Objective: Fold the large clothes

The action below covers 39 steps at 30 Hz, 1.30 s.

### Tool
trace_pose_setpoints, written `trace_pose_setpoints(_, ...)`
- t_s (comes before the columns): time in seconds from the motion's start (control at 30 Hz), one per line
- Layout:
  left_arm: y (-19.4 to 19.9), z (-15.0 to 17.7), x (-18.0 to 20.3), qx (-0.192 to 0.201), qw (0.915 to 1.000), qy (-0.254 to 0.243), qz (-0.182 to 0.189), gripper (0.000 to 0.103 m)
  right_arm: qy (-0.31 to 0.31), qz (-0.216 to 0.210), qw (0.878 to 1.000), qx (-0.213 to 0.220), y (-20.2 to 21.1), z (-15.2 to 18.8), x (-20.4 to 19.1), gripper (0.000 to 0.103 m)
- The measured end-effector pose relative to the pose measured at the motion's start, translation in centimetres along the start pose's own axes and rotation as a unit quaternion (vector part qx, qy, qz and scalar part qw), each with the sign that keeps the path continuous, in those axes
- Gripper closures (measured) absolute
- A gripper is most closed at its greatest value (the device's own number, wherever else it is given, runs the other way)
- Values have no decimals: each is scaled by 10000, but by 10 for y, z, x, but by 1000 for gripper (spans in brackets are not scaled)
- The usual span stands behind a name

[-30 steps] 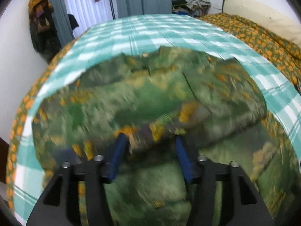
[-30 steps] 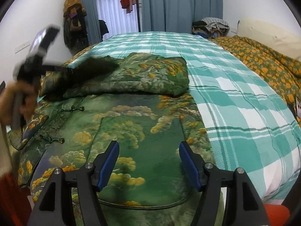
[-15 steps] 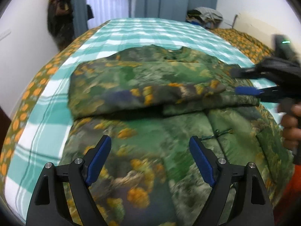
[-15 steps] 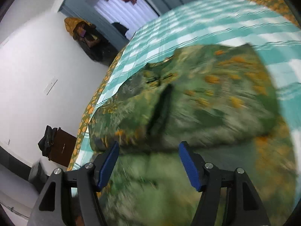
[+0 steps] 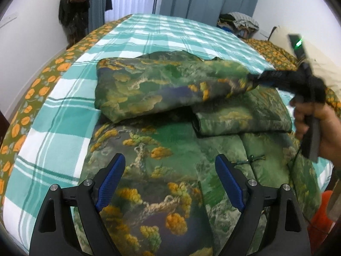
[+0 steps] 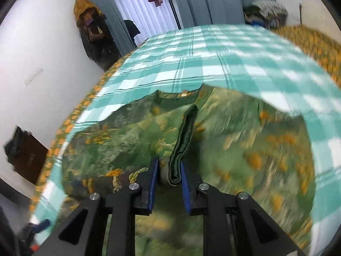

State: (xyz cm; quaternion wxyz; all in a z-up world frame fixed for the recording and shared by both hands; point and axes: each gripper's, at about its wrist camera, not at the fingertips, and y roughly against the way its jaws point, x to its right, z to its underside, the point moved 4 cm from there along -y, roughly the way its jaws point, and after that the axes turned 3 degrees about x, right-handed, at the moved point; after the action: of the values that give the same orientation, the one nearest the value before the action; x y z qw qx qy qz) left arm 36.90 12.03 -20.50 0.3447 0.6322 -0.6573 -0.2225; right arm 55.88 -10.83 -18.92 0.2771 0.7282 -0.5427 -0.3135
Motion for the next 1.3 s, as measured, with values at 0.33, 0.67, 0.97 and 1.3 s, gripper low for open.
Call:
trace_pose_setpoints(0.33, -22, -74, -22, -109, 9999, 65, -93, 9, 695, 371, 9969, 1, 11, 20, 11, 56)
trace_pose_setpoints(0.67, -142, -82, -55, -888, 9941, 47, -624, 17, 1160, -253, 9877, -1013, -54, 31, -29, 56)
trace_pose_setpoints(0.97, -139, -80, -51, -826, 9929, -91, -848, 16, 924, -282, 9912, -903, -69, 44, -22, 57)
trace_pose_setpoints(1.3, -197, -146, -67, -844, 9903, 100, -1098, 10, 966, -260, 9922, -750, -69, 46, -23, 57)
